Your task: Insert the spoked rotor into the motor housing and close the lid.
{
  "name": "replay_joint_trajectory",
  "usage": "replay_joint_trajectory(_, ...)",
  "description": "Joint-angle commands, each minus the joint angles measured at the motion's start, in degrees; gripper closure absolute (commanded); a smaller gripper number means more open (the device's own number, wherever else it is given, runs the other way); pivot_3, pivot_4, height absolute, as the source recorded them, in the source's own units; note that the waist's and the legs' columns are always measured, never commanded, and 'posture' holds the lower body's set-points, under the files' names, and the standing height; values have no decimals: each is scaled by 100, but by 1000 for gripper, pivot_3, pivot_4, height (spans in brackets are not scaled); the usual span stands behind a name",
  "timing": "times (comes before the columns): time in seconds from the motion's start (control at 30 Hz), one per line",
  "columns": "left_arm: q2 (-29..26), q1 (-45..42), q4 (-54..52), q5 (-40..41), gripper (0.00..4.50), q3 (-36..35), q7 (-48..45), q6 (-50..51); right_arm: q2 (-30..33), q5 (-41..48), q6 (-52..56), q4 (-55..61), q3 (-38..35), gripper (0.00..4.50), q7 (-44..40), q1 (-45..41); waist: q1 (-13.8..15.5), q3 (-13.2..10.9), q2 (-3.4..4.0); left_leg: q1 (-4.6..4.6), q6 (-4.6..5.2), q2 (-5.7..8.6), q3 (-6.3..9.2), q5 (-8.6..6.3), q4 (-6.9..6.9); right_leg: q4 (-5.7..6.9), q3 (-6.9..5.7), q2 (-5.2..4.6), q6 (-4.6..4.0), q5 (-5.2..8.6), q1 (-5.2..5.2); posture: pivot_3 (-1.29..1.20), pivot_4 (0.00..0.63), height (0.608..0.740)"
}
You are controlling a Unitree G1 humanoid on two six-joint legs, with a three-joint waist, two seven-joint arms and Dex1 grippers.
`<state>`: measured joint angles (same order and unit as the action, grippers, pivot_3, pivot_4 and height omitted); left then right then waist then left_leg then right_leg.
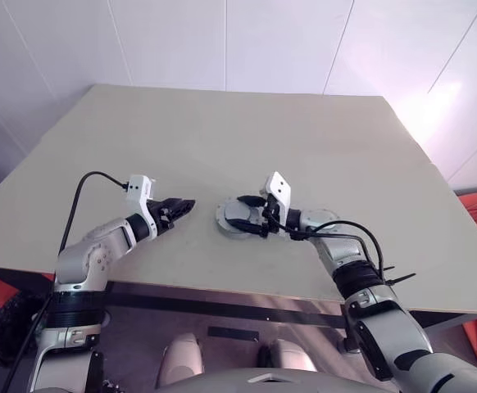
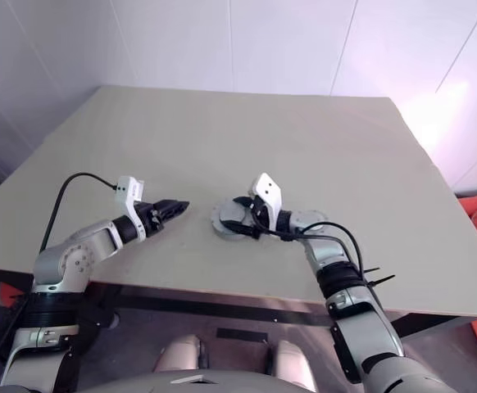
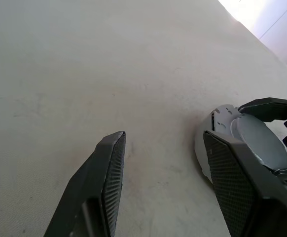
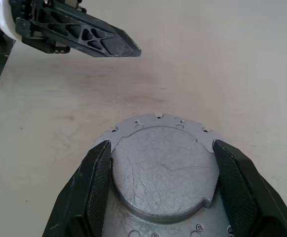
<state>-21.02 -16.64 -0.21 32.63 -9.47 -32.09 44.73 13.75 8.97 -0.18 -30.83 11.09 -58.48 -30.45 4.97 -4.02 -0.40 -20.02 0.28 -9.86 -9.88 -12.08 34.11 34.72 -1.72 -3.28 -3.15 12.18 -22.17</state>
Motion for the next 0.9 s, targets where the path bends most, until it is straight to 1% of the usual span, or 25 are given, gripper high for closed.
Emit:
replay_joint_trajectory(0.03,-25,-52,-115,36,1829,-90,-15,-125,126,-35,159,-40,-17,1357,-71,94,0,0,0,-1,1,0,0,-1,0,-1,0,0,-1,0,0,0,0,740)
replay_joint_trajectory(0.27,-29,-77,-96,31,1829,-81,-20,-125,97,-148,88,-141,-2,1357,87,59,1,0,0,-1,3,0,0,-2,0,-3,0,-1,1,1,0,0,0,740)
replay_joint_trajectory(0.47,-39,-60,-116,36,1829,-82,-25,-112,20,-212,-2,-283,34,1357,215,12,-2,0,0,2,2,0,0,-2,0,-2,0,-1,25,15,1,0,0,740)
replay_joint_trajectory(0.9,-25,-2,-189,50,1829,-96,10,-95,-40,-379,-369,-648,151,1357,402,-104,-84,0,0,13,-5,-1,0,3,0,1,1,0,34,20,6,0,0,740)
